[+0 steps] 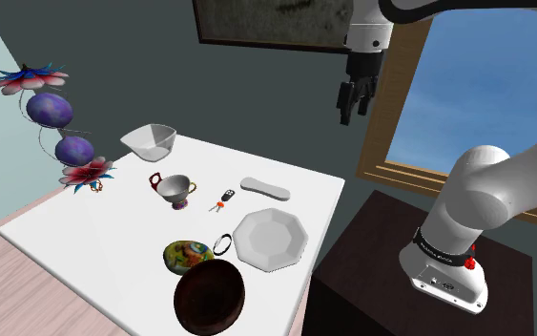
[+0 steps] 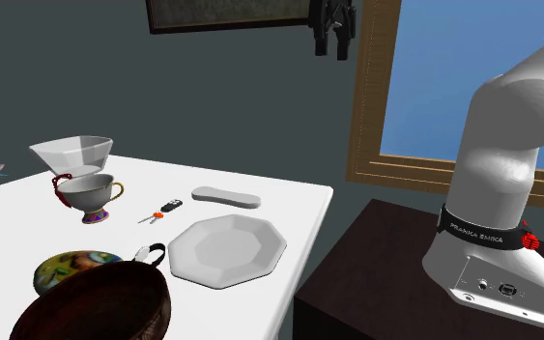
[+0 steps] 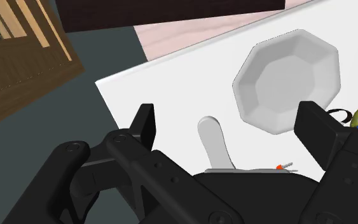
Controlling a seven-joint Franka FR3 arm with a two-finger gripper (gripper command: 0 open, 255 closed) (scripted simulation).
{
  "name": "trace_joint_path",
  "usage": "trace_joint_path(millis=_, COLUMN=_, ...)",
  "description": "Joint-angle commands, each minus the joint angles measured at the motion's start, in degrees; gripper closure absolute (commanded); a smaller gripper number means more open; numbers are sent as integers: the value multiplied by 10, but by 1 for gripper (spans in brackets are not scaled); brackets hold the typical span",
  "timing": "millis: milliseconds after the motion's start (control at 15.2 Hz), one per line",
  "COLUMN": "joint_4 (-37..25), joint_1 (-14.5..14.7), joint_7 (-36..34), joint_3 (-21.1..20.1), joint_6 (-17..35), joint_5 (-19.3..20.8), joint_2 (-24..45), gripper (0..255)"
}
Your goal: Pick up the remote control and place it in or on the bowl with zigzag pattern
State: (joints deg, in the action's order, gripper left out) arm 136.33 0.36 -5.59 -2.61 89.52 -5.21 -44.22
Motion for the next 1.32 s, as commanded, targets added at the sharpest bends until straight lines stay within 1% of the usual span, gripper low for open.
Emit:
trace_joint_path(millis=0, joint_4=0, joint_1=0, joint_7=0, joint_3=0, joint_6=0, joint_5=0, joint_2=0, gripper=0)
trace_joint_path(millis=330, joint_4=33, joint_1=5, joint_7=23, joint_3=-3, joint_6=104, joint_5=3, joint_2=67, gripper=0)
trace_joint_path(millis=660, joint_4=44, joint_1=9, joint_7=43, joint_3=-8, joint_6=206, joint_5=6, joint_2=153, gripper=0)
trace_joint_path(millis=924, joint_4=38, joint_1=11, joint_7=58, joint_3=-11, joint_6=283, joint_5=9, joint_2=233, gripper=0)
trace_joint_path(millis=1254, joint_4=10, joint_1=14, joint_7=72, joint_3=-16, joint_6=368, joint_5=17, joint_2=340, gripper=0)
